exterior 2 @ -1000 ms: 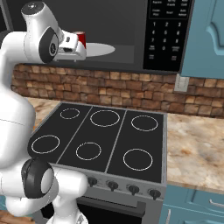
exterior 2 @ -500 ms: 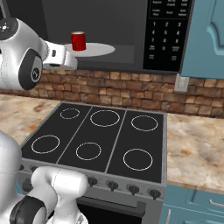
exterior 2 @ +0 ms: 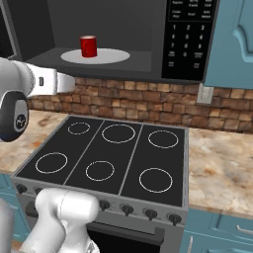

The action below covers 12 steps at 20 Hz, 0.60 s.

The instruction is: Pick the mug from the counter and place it inside the microwave. Then close the microwave.

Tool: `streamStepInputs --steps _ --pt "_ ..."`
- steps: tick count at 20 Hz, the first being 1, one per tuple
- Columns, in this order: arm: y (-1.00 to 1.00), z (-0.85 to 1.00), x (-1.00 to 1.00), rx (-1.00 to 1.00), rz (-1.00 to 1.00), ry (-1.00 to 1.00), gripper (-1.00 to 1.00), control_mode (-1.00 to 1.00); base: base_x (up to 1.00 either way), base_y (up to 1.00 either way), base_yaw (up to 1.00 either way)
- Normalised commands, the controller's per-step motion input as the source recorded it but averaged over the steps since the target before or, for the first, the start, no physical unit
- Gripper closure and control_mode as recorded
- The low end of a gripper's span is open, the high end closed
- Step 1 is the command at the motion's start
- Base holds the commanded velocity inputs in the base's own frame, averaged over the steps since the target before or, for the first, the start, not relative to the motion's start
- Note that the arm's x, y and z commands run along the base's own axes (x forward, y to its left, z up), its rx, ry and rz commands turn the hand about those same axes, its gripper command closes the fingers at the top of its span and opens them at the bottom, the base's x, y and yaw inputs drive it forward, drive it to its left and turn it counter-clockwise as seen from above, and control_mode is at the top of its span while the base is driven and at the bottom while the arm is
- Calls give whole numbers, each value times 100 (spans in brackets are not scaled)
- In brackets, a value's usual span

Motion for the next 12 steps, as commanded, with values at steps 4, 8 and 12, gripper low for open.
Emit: streamStepInputs --steps 4,8,12 --pt "-1 41 -78 0 0 0 -100 -100 0 0 0" --pt "0 28 -95 0 0 -1 -100 -100 0 0 0" --pt "0 2 -100 0 0 -15 -100 -100 0 0 0"
